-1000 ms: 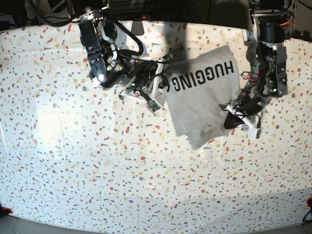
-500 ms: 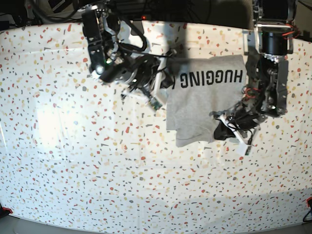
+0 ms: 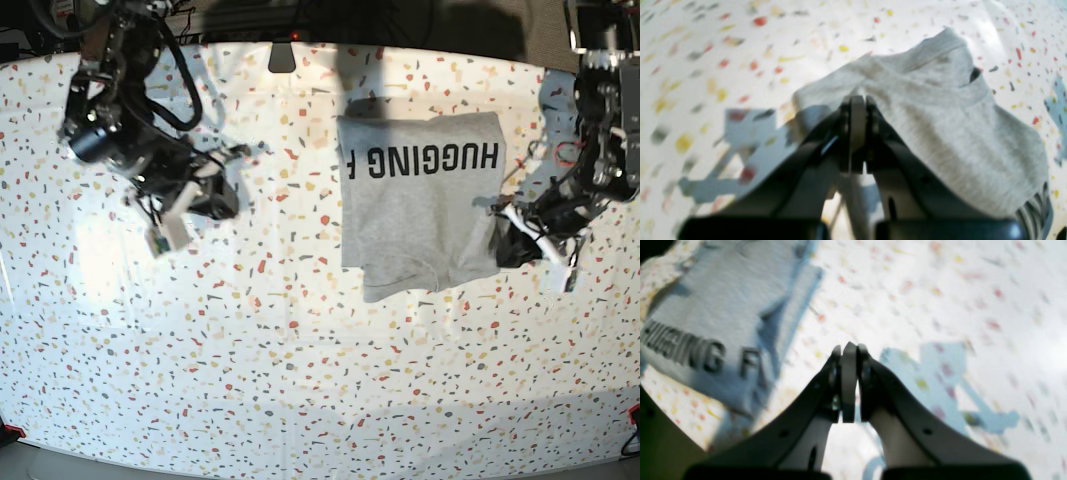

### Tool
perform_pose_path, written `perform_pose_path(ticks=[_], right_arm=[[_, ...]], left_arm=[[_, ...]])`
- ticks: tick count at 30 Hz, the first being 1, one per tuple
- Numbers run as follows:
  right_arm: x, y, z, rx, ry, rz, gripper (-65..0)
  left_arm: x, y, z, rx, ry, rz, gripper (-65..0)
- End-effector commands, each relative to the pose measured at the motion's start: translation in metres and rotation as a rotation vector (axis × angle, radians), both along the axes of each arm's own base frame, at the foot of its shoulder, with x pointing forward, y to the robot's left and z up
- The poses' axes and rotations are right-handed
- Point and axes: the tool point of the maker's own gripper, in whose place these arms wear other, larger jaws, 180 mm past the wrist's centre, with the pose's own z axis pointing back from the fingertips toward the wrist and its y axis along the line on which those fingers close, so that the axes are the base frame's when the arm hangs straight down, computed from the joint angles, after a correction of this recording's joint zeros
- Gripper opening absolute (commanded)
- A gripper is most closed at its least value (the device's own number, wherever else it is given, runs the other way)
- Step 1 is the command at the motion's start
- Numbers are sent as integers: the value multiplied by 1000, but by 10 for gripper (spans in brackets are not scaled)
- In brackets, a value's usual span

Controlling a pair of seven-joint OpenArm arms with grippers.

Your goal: Fold the T-shirt properly

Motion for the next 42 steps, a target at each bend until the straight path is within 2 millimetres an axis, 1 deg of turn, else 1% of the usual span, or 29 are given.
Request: perform_pose_path(ticks=[1,5,7,11,15,19,21,24,28,31,33,35,38,42], right_arm=[[0,-6,13,10,-45,-10,-650],[-26,-37,5,-28,7,-88,-650],[-41,-50,-2,-55,50,-123,-650],[-75,-76,-19,-107,165,-187,-650],[-104,-99,-28,-138,237,-251,-650],[-138,-117,-37,-172,321,-297,-650],[-157,-118,-41,-162,371,-303,-650],[-186,-112,-47,-129,454,-290,-650],[-222,-108,-55,-129,549,-294,-650],[-248,-103,-61,-126,622,-307,-650],[-264,-103,-65,-145,668,-320,-650],[-277,-104,-70,-156,708,-332,-650],[-296,-105,-81,-137,770,-351,-650],[-329,-109,-107,-97,877,-408,-650]], left_arm=[[1,10,19,6,-60,14,-650],[-38,29,20,8,-37,64,-650],[-57,37,15,26,-11,84,-650],[-99,51,1,15,68,127,-650],[-140,63,-14,-10,142,173,-650],[-183,67,-34,18,253,181,-650],[-204,69,-43,41,310,180,-650],[-234,69,-55,73,382,184,-650],[-272,66,-68,108,461,198,-650],[-299,54,-74,114,507,168,-650],[-315,44,-77,105,529,152,-650],[-330,38,-83,106,565,148,-650],[-353,39,-98,100,633,155,-650],[-387,46,-122,68,698,196,-650]])
